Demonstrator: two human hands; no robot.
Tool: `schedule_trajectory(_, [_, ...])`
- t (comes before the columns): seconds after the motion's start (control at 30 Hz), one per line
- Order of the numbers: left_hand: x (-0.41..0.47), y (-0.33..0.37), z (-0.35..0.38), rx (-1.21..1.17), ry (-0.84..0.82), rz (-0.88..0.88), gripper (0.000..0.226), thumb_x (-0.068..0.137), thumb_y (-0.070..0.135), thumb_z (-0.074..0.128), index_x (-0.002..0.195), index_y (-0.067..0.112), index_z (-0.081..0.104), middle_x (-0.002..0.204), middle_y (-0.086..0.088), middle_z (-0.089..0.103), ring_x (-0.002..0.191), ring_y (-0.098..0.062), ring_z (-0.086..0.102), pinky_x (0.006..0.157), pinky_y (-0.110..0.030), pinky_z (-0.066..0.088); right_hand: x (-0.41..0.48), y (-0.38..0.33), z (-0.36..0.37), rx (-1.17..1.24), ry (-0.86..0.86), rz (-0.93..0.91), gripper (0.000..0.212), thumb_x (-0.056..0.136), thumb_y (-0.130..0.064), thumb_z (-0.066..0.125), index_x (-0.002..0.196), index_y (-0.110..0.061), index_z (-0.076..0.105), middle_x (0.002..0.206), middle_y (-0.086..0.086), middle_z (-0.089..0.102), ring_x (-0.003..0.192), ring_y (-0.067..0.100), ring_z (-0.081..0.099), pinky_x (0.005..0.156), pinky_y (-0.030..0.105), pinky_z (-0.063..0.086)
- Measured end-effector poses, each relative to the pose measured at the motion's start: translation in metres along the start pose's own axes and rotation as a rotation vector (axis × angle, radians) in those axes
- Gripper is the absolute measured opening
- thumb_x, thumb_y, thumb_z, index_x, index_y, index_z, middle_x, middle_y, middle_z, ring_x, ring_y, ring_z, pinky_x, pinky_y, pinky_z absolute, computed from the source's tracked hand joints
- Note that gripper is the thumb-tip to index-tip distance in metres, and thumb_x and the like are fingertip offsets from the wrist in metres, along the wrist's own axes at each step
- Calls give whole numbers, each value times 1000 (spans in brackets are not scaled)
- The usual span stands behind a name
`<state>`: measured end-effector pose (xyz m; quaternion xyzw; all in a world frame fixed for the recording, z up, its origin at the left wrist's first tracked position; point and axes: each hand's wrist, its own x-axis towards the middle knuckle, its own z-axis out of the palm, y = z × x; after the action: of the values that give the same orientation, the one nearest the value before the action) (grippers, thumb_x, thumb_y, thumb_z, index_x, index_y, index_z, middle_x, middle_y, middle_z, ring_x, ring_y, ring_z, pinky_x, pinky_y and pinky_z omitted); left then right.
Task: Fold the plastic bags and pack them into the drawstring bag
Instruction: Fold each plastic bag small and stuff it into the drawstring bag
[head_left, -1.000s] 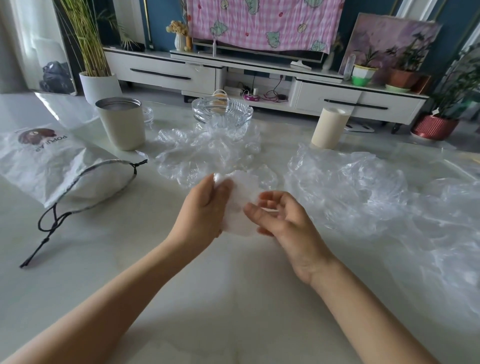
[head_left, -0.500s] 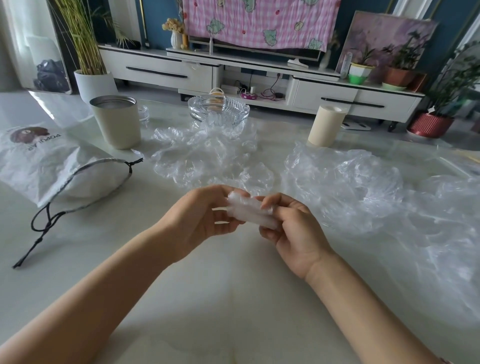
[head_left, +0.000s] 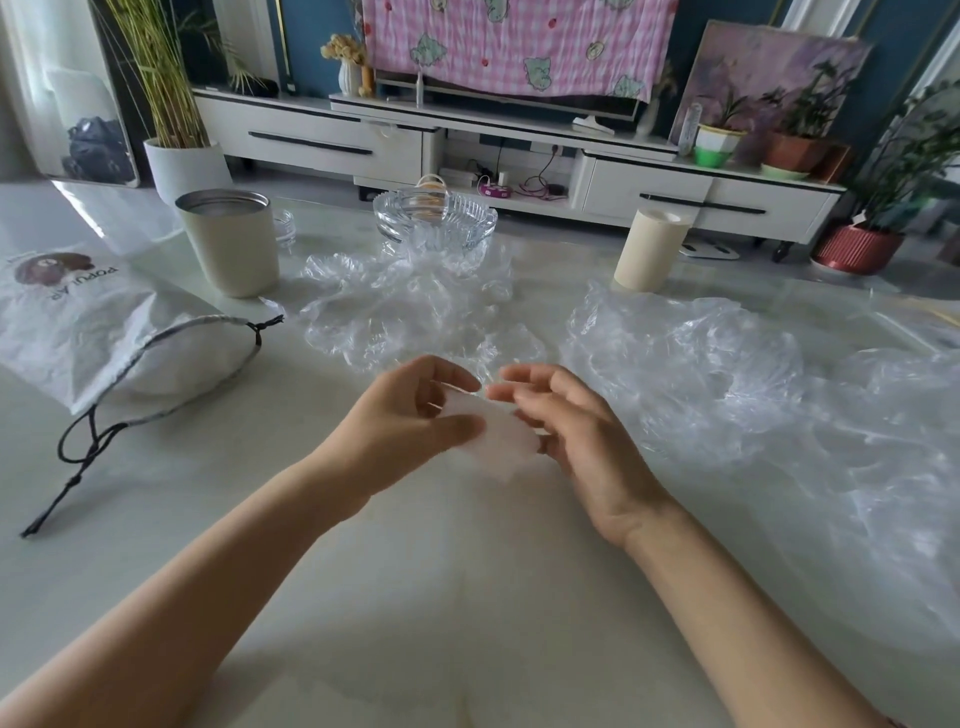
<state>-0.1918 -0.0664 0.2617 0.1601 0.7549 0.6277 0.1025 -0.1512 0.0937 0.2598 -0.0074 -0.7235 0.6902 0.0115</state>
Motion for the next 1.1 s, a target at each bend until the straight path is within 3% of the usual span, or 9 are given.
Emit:
schedule_trajectory(0.07, [0, 0, 2, -19, 21, 56, 21, 79, 5, 72, 90, 20, 62, 64, 15, 57, 59, -3, 53, 63, -18, 44, -1, 3, 0, -159, -52, -5, 23, 86, -30, 63, 106, -19, 61, 97, 2, 66, 81, 6, 59, 71, 17, 45])
schedule_trajectory(0.23, [3, 0, -2, -281, 14, -1, 14, 76, 17, 71, 88, 15, 64, 82, -3, 64, 76, -14, 57, 75, -27, 46, -4, 1, 4, -283, -62, -110, 32, 76, -35, 69, 69, -7, 55, 61, 0, 45, 58, 12, 39, 54, 23, 32])
schedule_trajectory(0.4, [2, 5, 2, -455, -86, -232, 11, 81, 15, 61, 88, 8, 65, 84, -10, 60, 74, -16, 54, 67, -25, 46, -10, 0, 8, -252, -45, -186, 15, 75, -35, 66, 63, -28, 68, 107, -11, 56, 99, 0, 55, 85, 16, 41])
schedule_trajectory(0.5, [-2, 6, 0, -474, -146, -359, 15, 91, 14, 54, 96, 3, 64, 74, -6, 57, 61, -10, 50, 53, -17, 43, -10, 1, 15, -161, -66, -224, 13, 78, -35, 70, 74, -24, 74, 120, -15, 56, 111, -8, 50, 91, 9, 39])
schedule_trajectory(0.6, [-2, 3, 2, -341, -51, -267, 35, 96, 31, 46, 92, 3, 68, 77, -7, 66, 64, -11, 61, 63, -20, 54, -7, 8, 19, -130, 57, -269, 25, 80, -31, 67, 84, -7, 73, 91, 5, 70, 84, 5, 61, 73, 16, 45])
schedule_trajectory(0.67, [-2, 4, 4, -219, -9, -188, 54, 95, 46, 37, 90, 4, 70, 83, -9, 71, 74, -14, 66, 73, -27, 57, -5, 11, 19, -166, 137, -312, 37, 85, -32, 63, 78, 4, 66, 70, 18, 59, 66, 11, 49, 62, 22, 38])
schedule_trajectory(0.93, [-7, 5, 9, -104, -64, -194, 25, 97, 17, 46, 89, 5, 67, 78, -2, 65, 61, -13, 58, 60, -20, 50, -1, 17, 20, -251, 142, -322, 26, 92, -8, 55, 67, -7, 59, 71, -6, 53, 66, 1, 51, 69, 13, 41])
schedule_trajectory(1.03, [0, 0, -5, 189, 237, 71, 20, 93, 16, 52, 82, 19, 68, 84, -1, 66, 79, -17, 59, 73, -28, 47, 6, 19, 22, -119, 222, -302, 21, 84, -5, 66, 64, -4, 59, 62, -4, 57, 60, 6, 53, 63, 21, 46])
schedule_trajectory(1.1, [6, 1, -29, 586, 594, 292, 20, 87, 19, 53, 100, 18, 68, 118, -12, 60, 116, -28, 49, 99, -32, 34, 10, 19, 26, -28, 248, -216, 19, 77, -2, 72, 65, -6, 58, 59, -1, 59, 56, 8, 56, 59, 19, 49])
